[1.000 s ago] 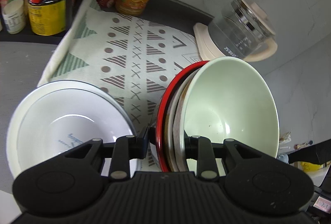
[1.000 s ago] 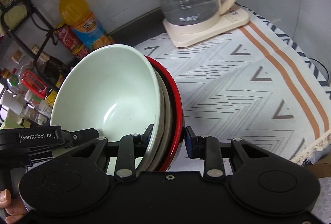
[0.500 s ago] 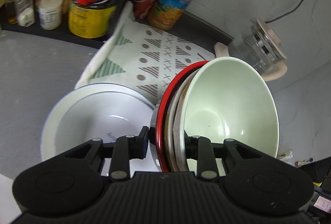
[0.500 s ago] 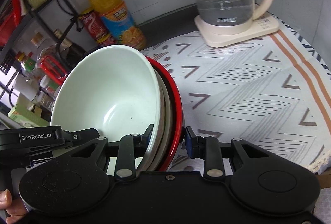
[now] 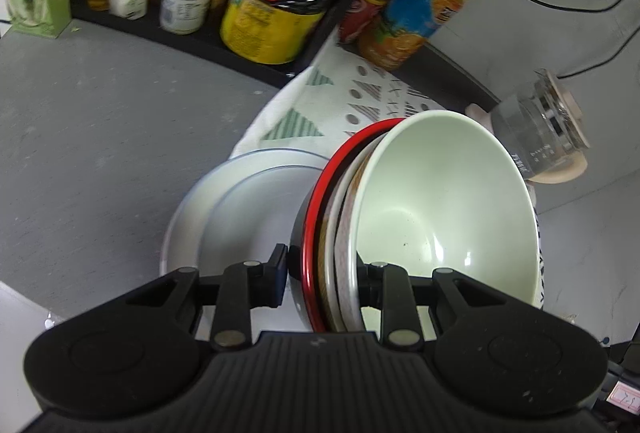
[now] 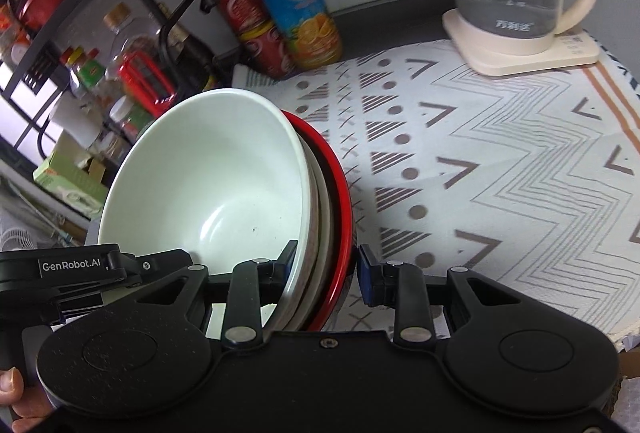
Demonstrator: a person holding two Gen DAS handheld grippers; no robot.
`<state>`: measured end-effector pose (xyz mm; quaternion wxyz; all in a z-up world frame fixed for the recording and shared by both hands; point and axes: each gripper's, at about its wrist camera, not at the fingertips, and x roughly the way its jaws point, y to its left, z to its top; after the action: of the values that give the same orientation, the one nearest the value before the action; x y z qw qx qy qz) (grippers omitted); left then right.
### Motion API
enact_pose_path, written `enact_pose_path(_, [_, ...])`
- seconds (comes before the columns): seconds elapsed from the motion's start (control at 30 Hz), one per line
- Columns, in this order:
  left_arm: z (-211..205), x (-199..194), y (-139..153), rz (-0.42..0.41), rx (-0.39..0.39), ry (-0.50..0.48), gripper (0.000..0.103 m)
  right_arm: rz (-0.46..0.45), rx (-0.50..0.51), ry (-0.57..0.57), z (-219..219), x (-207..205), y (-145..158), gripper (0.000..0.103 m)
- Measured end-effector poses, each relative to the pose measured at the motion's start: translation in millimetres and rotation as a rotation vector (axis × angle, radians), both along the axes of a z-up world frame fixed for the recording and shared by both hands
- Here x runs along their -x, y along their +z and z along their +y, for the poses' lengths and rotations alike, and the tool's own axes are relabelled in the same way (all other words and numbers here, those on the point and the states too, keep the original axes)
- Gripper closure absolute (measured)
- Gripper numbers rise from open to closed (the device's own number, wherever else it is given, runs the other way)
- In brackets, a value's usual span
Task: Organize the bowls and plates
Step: 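Carry the bowl stack onto the plate stack with right gripper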
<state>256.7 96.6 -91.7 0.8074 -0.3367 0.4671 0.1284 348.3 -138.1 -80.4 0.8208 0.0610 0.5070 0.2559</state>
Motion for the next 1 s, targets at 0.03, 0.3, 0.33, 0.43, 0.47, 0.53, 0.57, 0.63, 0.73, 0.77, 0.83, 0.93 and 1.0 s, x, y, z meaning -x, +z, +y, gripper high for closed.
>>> enact_pose_path(0.03, [2.6, 2.0, -1.6, 0.004, 0.001, 0.005, 0.077, 0.004, 0.001, 0.006, 3.9, 0.6, -1.0, 0.073])
enact_pose_path(0.3, [17.1, 9.5, -16.1, 0.046, 0.005, 0.035, 0.076, 0.041, 0.015, 0.043, 26.7, 6.0, -12.9, 0.073])
enact_pose_path(0.33, [18.5, 10.0, -18.3, 0.050, 0.005, 0.035, 0.076, 0.046, 0.016, 0.045, 28.3, 6.3, -15.2, 0.073])
enact_pose_path(0.43, [22.4, 10.7, -24.4, 0.063, 0.008, 0.034, 0.076, 0.061, 0.020, 0.049, 32.4, 6.8, -22.1, 0.073])
enact_pose_path(0.47, [23.5, 10.4, -26.4, 0.066, 0.010, 0.033, 0.076, 0.064, 0.022, 0.049, 33.5, 7.2, -24.0, 0.073])
enact_pose_path(0.53, [24.8, 10.4, -29.6, 0.068, 0.012, 0.034, 0.076, 0.072, 0.025, 0.049, 35.1, 7.6, -27.7, 0.073])
enact_pose_path(0.57, [25.3, 10.6, -30.0, 0.065, 0.017, 0.035, 0.076, 0.077, 0.026, 0.048, 35.6, 7.7, -29.5, 0.073])
enact_pose_path(0.63, [25.6, 10.8, -30.5, 0.060, 0.019, 0.029, 0.076, 0.070, 0.024, 0.045, 36.5, 8.4, -30.6, 0.073])
enact_pose_path(0.73, [27.3, 9.2, -32.5, 0.071, 0.033, 0.026, 0.076, 0.066, 0.029, 0.044, 38.3, 5.8, -30.0, 0.073])
enact_pose_path(0.77, [27.4, 9.0, -32.7, 0.073, 0.034, 0.026, 0.076, 0.069, 0.028, 0.039, 38.5, 4.7, -29.9, 0.073])
enact_pose_path(0.83, [26.5, 8.8, -32.1, 0.069, 0.028, 0.019, 0.076, 0.071, 0.022, 0.031, 38.6, 3.7, -29.6, 0.072])
enact_pose_path(0.93, [23.5, 7.9, -28.5, 0.060, -0.003, 0.006, 0.075, 0.077, 0.009, 0.020, 37.7, 4.2, -30.4, 0.069])
enact_pose_path(1.0, [22.7, 6.4, -25.5, 0.054, -0.018, -0.009, 0.073, 0.073, 0.011, 0.013, 37.8, 5.6, -29.5, 0.069])
